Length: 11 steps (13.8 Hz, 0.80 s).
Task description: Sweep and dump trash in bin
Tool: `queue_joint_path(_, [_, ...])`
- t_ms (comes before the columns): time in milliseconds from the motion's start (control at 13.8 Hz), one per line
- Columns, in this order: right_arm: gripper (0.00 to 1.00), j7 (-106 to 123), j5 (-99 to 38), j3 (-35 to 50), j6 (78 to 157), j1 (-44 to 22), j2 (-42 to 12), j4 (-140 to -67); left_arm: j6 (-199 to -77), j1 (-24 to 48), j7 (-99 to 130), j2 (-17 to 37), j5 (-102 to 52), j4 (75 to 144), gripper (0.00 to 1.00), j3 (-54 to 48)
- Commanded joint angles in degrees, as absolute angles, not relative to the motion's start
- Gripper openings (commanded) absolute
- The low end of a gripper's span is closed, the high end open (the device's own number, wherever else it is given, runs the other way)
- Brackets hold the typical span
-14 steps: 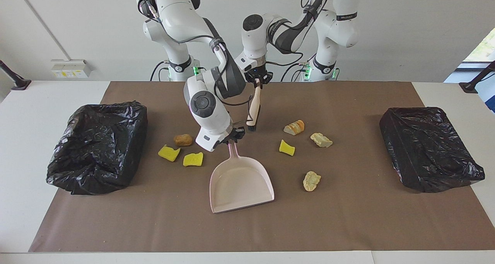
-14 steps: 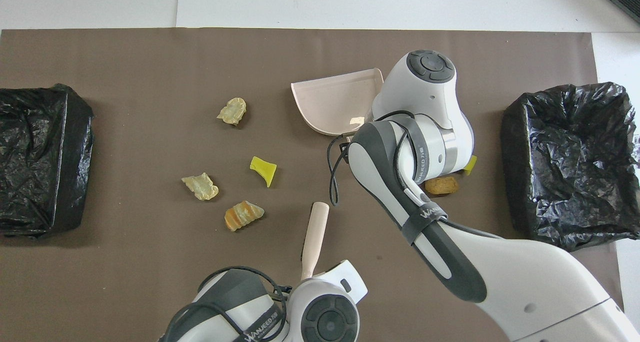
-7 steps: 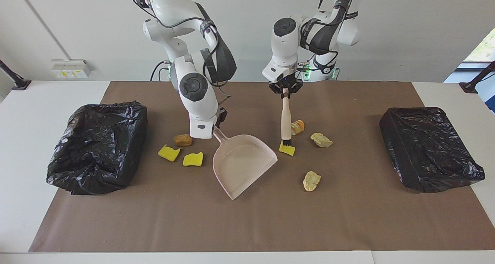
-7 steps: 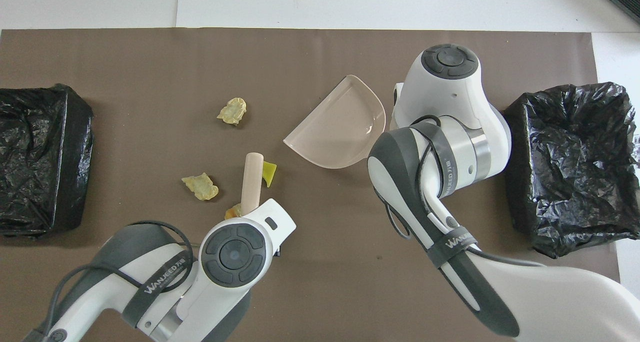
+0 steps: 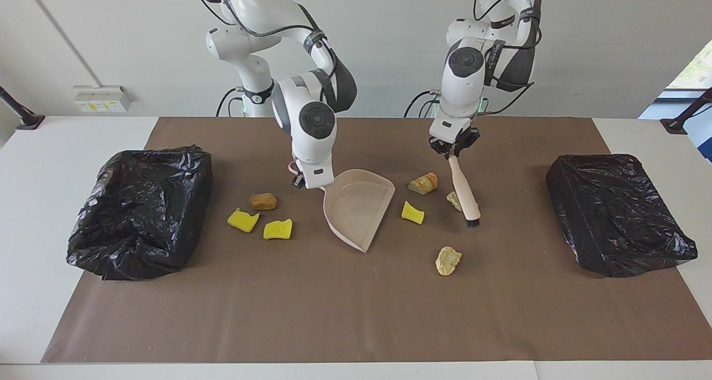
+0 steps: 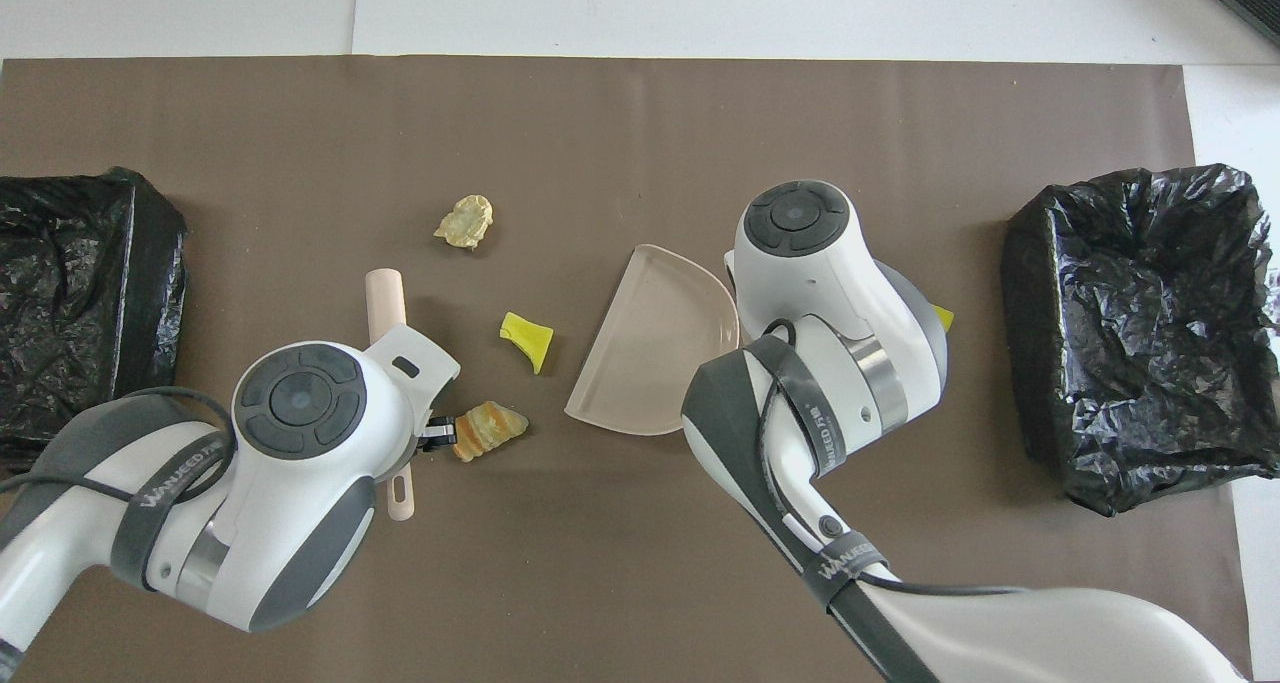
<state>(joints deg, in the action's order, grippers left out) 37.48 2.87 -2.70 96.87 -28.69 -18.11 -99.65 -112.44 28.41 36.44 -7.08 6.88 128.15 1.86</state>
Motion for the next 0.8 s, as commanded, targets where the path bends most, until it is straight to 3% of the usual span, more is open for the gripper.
queue_joint_path(0, [0.00,40.3,4.9,-2.4,99.0,-29.4,-15.9,-103.3,-113.8,26.2,40.7,-10.1,8.1,132.9,0.00,1.1])
queue_joint_path(218, [0.00,39.5,5.0,-2.4,99.1,-30.8,-15.1,-104.6,-120.8,25.8,42.4,-13.4,8.0,139.2,0.00,1.0])
queue_joint_path(509, [0.00,39.1,4.7,-2.4,103.4,-32.1,-14.2,-107.8,-124.9,25.0,42.1,-12.0,6.4,139.1,0.00,1.1])
queue_joint_path(727, [0.00,39.1,4.8,-2.5,103.4,-32.3,-14.2,-107.8,-129.4,24.9,39.9,-7.9,2.5,138.4,0.00,1.0])
